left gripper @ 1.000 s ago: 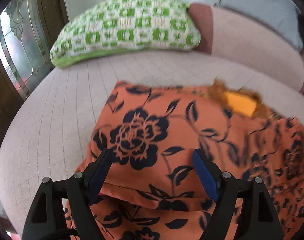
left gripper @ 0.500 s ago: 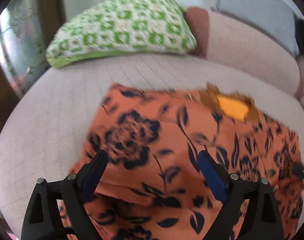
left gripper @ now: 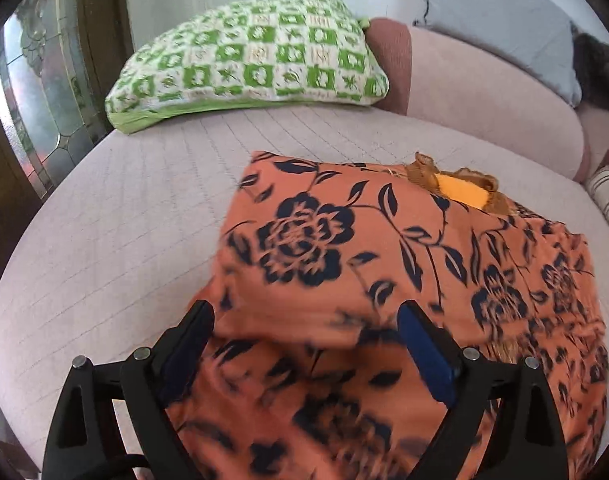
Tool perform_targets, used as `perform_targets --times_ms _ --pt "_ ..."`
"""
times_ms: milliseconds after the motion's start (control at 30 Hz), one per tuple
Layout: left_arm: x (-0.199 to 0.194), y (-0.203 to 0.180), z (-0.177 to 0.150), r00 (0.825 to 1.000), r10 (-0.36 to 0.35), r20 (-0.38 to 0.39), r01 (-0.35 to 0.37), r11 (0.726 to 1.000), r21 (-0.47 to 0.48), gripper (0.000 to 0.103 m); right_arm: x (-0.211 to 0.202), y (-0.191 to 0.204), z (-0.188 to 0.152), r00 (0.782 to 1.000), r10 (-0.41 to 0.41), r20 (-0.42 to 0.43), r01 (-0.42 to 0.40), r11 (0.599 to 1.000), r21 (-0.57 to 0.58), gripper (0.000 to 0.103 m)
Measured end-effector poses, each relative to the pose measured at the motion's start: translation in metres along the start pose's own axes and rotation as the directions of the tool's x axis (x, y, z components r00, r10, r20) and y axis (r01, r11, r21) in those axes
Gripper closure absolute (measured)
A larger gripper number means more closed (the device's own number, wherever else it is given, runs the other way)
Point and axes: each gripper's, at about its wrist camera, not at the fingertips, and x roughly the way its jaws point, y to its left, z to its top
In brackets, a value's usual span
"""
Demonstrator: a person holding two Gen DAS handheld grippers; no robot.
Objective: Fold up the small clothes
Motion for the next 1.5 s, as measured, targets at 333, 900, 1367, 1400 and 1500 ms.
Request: perform_targets --times_ms 333,900,1367,1400,1500 --pt "-0.078 0.086 -0.059 0.996 -0.001 0.087 0.006 0.998 -0.057 0.009 -0.045 -0.057 -0.051 0.989 0.144 -0.018 -0.142 0.987 0.074 0.018" --pt "-0.082 0.148 -0.118 0.956 -0.275 -0.099 0.253 0.948 -0.192 0.052 -0.029 -0.084 -0.073 0.947 0.276 -0.164 -0.244 0.951 0.189 0.027" --pt "-0.074 0.157 -0.139 0.826 -0.509 -0.241 0.448 0.853 -0.268 0.043 -0.012 -0.093 -0.087 0.927 0.254 -0.276 -0.220 0.964 0.146 0.037" --pt "-0.074 0.158 -0.140 0.816 -0.525 -0.242 0.460 0.843 -0.279 0.043 -0.012 -0.094 -0.089 0.924 0.260 -0.281 -0.226 0.963 0.146 0.037" --pt "-0.075 0.152 -0.140 0.793 -0.554 -0.253 0.493 0.828 -0.268 0.052 -0.008 -0.089 -0.097 0.913 0.265 -0.310 -0.240 0.964 0.117 0.036"
